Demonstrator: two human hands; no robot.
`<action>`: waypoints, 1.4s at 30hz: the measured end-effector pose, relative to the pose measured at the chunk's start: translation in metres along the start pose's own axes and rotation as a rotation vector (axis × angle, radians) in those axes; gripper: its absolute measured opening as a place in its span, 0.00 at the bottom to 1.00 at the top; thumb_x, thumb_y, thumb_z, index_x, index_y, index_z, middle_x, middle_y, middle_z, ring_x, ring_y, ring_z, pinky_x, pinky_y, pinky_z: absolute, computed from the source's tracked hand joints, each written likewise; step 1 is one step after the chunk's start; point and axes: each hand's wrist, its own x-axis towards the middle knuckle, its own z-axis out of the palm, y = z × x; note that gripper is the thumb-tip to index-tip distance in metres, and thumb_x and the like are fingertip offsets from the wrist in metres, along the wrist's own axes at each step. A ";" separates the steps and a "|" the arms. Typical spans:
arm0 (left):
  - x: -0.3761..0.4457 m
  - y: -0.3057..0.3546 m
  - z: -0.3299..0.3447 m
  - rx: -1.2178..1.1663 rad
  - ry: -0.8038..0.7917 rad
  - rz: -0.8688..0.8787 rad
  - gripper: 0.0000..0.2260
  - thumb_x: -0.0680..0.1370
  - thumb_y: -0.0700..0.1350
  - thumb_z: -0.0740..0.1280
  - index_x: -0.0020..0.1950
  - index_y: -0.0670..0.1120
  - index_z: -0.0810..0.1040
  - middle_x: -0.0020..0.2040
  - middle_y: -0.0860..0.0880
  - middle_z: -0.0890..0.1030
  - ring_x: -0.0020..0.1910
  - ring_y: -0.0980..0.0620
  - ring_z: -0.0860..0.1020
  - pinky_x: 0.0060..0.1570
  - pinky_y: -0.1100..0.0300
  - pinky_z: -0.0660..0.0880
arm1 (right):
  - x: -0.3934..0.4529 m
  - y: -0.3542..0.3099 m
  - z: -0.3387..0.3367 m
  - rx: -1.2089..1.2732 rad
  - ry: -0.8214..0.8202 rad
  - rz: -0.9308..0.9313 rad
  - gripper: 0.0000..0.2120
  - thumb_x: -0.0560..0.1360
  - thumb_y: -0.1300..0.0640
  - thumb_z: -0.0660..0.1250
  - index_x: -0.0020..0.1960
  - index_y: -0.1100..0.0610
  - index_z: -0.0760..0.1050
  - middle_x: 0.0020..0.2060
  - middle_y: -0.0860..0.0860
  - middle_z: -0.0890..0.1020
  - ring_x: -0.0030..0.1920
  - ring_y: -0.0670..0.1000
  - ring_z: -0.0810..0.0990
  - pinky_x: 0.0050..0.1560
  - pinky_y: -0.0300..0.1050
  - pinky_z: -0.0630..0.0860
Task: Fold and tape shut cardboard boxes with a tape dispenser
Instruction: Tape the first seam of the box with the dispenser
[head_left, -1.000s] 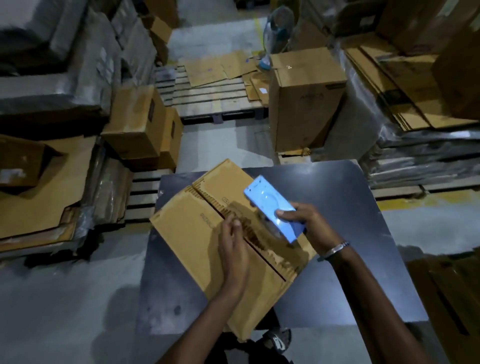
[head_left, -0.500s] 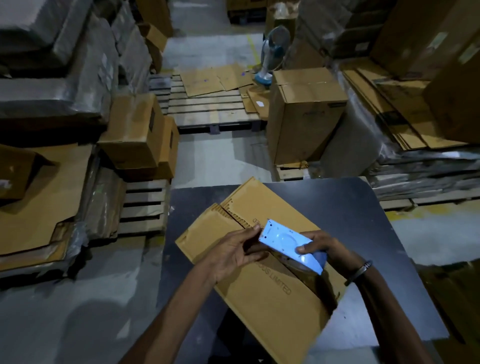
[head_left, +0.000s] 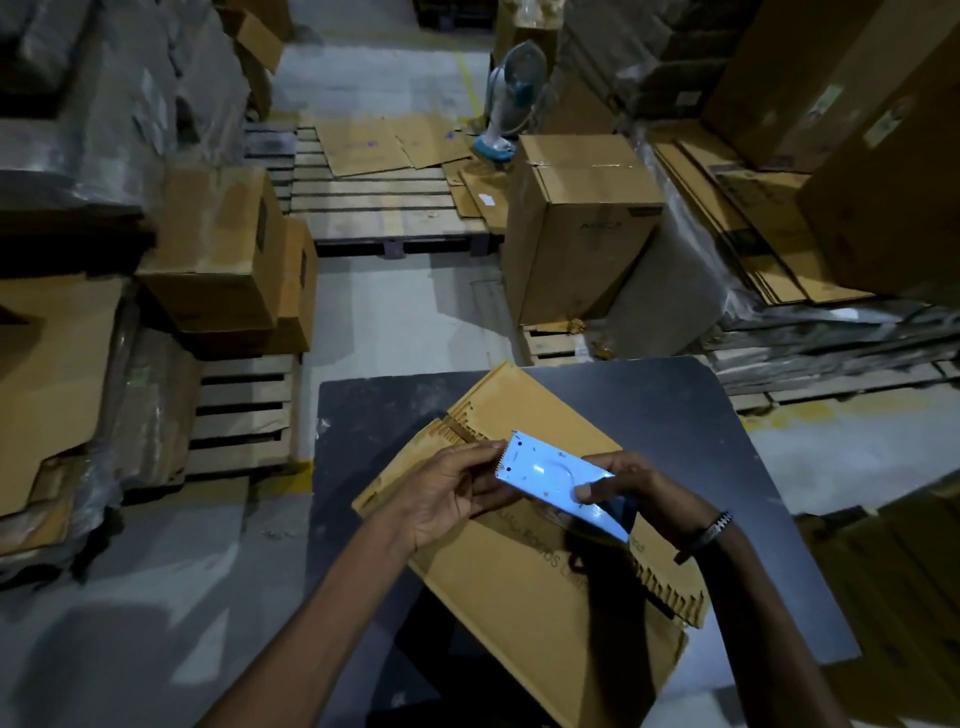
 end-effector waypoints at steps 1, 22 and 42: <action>-0.001 0.003 -0.002 -0.025 0.010 -0.014 0.14 0.78 0.44 0.74 0.60 0.38 0.86 0.60 0.37 0.85 0.53 0.44 0.86 0.67 0.41 0.78 | 0.002 0.000 0.002 0.017 0.001 0.004 0.33 0.64 0.43 0.77 0.55 0.70 0.80 0.39 0.55 0.80 0.36 0.52 0.75 0.32 0.40 0.66; 0.010 0.057 -0.032 0.220 0.148 -0.127 0.12 0.78 0.33 0.72 0.62 0.35 0.82 0.55 0.39 0.87 0.48 0.48 0.87 0.53 0.53 0.85 | 0.035 0.013 0.038 0.285 0.051 -0.002 0.21 0.73 0.51 0.72 0.58 0.65 0.84 0.56 0.67 0.84 0.49 0.60 0.83 0.50 0.50 0.76; 0.044 0.093 -0.071 0.714 0.519 0.161 0.04 0.78 0.34 0.73 0.50 0.38 0.87 0.44 0.41 0.88 0.40 0.51 0.86 0.39 0.63 0.83 | 0.085 -0.008 0.069 -0.273 0.446 0.078 0.26 0.74 0.40 0.74 0.31 0.54 0.66 0.24 0.48 0.67 0.25 0.46 0.64 0.31 0.45 0.59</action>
